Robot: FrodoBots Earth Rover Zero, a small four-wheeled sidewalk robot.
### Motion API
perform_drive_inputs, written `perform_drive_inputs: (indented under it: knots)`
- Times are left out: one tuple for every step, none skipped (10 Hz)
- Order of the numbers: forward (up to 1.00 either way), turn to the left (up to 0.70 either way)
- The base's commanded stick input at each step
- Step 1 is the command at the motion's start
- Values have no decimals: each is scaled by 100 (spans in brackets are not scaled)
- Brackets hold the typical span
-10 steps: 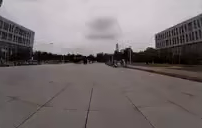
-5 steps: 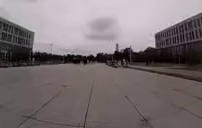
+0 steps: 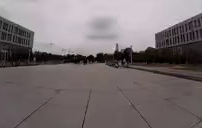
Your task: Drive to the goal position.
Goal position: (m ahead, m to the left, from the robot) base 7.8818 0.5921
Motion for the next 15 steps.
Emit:
perform_drive_inputs:
  knots:
    - [70, 1]
    - [70, 1]
    - [70, 1]
    - [70, 1]
    - [70, 1]
    - [70, 1]
    - [70, 1]
    - [70, 1]
    - [70, 1]
    - [70, 1]
    - [70, 1]
    - [70, 1]
    - [70, 1]
    - [70, 1]
    - [70, 1]
